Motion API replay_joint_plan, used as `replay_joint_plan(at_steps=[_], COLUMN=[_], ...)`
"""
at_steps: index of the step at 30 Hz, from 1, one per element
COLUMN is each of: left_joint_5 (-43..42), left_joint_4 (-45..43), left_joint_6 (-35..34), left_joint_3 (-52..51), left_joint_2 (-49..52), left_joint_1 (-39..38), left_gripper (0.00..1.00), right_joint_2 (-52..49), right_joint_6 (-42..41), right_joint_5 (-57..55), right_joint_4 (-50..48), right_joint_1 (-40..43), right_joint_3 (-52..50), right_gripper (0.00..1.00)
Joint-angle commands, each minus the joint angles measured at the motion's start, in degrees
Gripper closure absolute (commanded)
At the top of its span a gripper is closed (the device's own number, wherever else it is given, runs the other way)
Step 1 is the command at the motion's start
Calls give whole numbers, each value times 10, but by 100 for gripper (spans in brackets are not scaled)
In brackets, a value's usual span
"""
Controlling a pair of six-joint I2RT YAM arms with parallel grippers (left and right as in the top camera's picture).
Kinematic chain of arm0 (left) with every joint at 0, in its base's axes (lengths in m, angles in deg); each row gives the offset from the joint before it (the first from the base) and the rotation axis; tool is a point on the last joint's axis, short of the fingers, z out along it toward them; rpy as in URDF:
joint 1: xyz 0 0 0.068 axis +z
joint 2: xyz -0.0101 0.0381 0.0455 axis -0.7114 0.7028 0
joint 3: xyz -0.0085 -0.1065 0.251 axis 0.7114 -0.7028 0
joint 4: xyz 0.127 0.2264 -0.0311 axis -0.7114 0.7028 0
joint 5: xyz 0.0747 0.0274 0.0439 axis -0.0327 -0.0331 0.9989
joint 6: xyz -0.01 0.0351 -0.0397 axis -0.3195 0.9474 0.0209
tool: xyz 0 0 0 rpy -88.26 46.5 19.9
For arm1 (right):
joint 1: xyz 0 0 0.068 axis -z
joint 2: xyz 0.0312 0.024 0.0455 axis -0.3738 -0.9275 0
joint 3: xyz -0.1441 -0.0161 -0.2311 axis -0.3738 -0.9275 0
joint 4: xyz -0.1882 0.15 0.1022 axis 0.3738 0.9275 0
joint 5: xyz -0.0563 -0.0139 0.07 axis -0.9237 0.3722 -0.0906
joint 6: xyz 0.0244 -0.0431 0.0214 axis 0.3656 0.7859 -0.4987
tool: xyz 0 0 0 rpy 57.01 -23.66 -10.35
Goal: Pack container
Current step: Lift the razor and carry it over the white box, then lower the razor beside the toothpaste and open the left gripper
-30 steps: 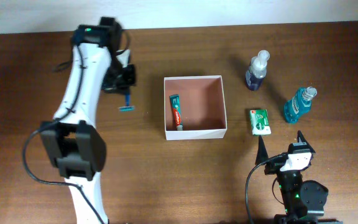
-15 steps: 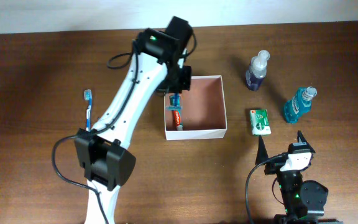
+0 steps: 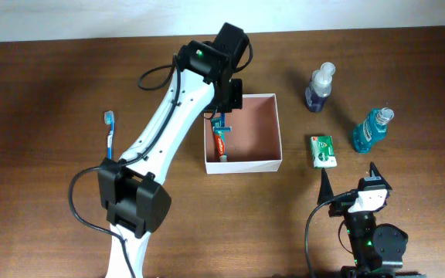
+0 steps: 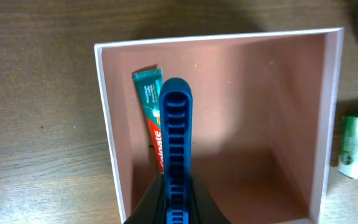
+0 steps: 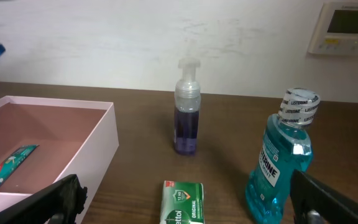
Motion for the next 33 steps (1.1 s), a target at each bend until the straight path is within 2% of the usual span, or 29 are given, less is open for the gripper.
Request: replay_joint_plan(at_steps=[1, 15, 20, 24, 33], left_joint_5=[11, 11, 11, 20, 22], left_joint_4=[-11, -71, -82, -87, -103], left_joint_6=[-9, -12, -12, -39, -39], left_joint_3=[-27, -105, -113, -114, -145], left_joint_2=[-3, -3, -3, -3, -2], left_joint_1=[1, 1, 1, 1, 1], left_gripper=[95, 95, 96, 95, 95], right_joint_2=[5, 5, 5, 5, 5], right_joint_6=[-3, -3, -3, -3, -3], right_joint_5=[1, 2, 2, 2, 2], right_joint_4=[3, 3, 3, 3, 3], right_joint_1=[4, 4, 4, 4, 4], right_joint_3=[-3, -3, -3, -3, -3], right_gripper=[2, 2, 2, 2, 2])
